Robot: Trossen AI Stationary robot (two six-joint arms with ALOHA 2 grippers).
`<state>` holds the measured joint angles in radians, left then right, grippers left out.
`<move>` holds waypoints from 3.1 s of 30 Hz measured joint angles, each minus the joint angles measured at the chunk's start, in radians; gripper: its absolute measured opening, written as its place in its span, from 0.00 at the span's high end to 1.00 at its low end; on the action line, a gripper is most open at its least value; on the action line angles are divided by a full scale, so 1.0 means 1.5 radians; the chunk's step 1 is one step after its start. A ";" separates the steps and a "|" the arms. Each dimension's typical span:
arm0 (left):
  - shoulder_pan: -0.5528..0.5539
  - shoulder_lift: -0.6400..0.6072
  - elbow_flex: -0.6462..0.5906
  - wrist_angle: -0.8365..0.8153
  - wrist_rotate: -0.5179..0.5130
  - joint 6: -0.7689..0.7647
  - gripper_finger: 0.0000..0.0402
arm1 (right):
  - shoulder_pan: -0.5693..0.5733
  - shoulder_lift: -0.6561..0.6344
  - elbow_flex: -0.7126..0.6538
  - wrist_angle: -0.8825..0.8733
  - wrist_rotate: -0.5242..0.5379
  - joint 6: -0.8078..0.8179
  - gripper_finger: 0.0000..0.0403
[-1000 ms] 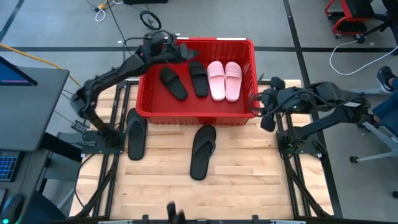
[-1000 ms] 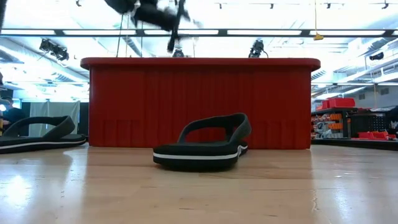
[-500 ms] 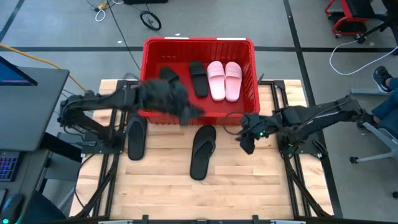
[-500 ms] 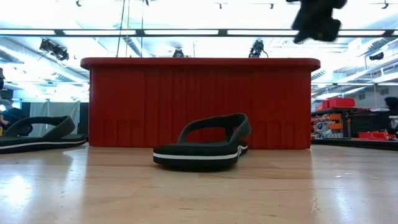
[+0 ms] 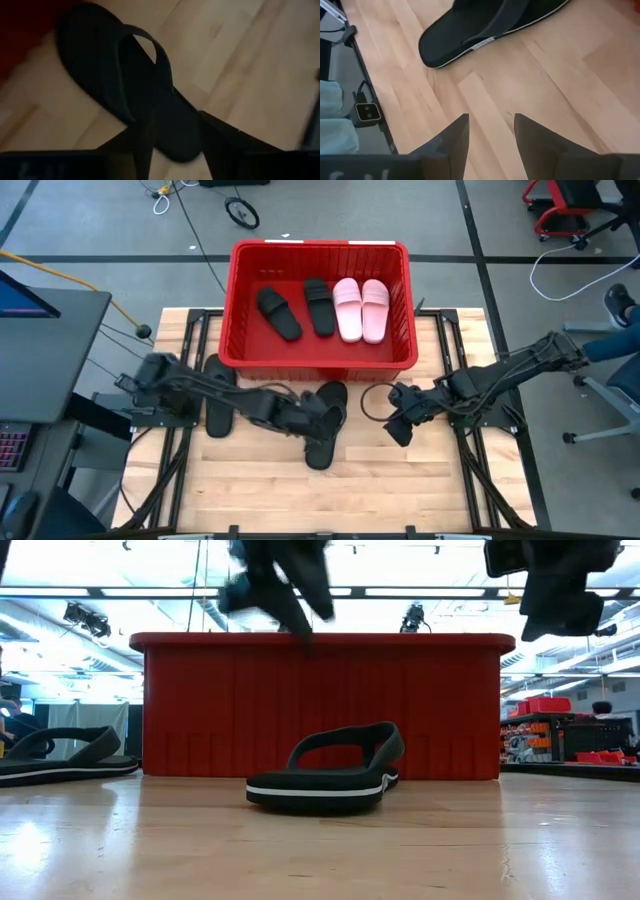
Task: Pick and place slides into bin
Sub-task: Put the right black slipper into the red bin
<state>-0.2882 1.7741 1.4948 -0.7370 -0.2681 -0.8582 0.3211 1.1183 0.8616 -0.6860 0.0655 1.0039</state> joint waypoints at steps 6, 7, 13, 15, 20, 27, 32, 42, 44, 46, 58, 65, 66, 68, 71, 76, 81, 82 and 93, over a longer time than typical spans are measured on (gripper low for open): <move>0.012 0.116 0.000 0.057 -0.001 -0.038 0.48 | 0.004 0.000 0.000 0.025 0.009 -0.001 0.60; 0.015 0.132 0.000 0.055 -0.001 -0.057 0.46 | 0.004 0.000 0.000 0.025 0.009 -0.001 0.60; 0.036 0.194 0.000 -0.027 -0.002 -0.122 0.49 | 0.004 0.000 0.000 0.027 0.008 -0.002 0.60; 0.040 0.197 0.002 -0.027 -0.005 -0.120 0.52 | 0.004 0.000 0.000 0.027 0.008 -0.006 0.60; 0.040 0.200 0.001 -0.008 -0.025 -0.115 0.59 | 0.003 0.000 0.001 0.031 0.008 -0.029 0.60; 0.027 0.191 -0.001 0.089 0.029 -0.105 0.66 | 0.003 0.000 0.001 0.030 0.008 -0.057 0.60; 0.013 0.190 0.000 0.177 0.062 -0.068 0.68 | 0.003 0.000 0.001 0.030 0.008 -0.069 0.60; 0.015 0.190 0.000 0.180 0.039 -0.101 0.50 | 0.003 -0.001 0.001 0.031 0.008 -0.095 0.60; 0.018 0.192 0.000 0.182 -0.006 -0.101 0.46 | 0.003 0.000 0.001 0.031 0.008 -0.100 0.60; 0.026 0.195 0.000 0.183 -0.035 -0.101 0.45 | 0.003 0.000 0.001 0.031 0.008 -0.101 0.60; 0.052 0.243 0.002 0.213 -0.051 -0.129 0.56 | 0.003 -0.001 0.001 0.031 0.008 -0.096 0.60; 0.038 0.227 -0.001 0.202 -0.020 -0.137 0.85 | 0.003 -0.001 0.001 0.031 0.009 -0.099 0.60; 0.033 0.221 -0.001 0.208 0.000 -0.137 0.91 | 0.003 -0.001 0.001 0.031 0.009 -0.099 0.60; 0.019 0.202 -0.001 0.224 0.040 -0.141 0.97 | 0.003 -0.001 0.001 0.032 0.009 -0.099 0.60; -0.009 0.158 0.009 0.222 0.089 -0.141 0.97 | 0.004 -0.001 0.001 0.033 0.008 -0.097 0.60; -0.055 0.068 0.101 0.094 0.081 -0.113 0.98 | 0.021 -0.021 0.001 0.032 -0.003 -0.106 0.60; -0.057 0.025 0.304 -0.231 -0.069 -0.050 0.98 | 0.048 -0.070 0.002 0.045 -0.010 -0.099 0.60; -0.050 0.024 0.349 -0.286 -0.110 -0.034 0.98 | 0.051 -0.082 0.004 0.049 -0.010 -0.099 0.60; 0.248 0.024 0.555 -0.397 -0.108 0.418 0.99 | 0.064 -0.173 0.013 0.084 0.076 -0.142 0.60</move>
<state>0.0835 1.8104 2.3268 -1.3331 -0.4295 -0.2312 0.4175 0.8581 0.8818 -0.5601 0.1795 0.7902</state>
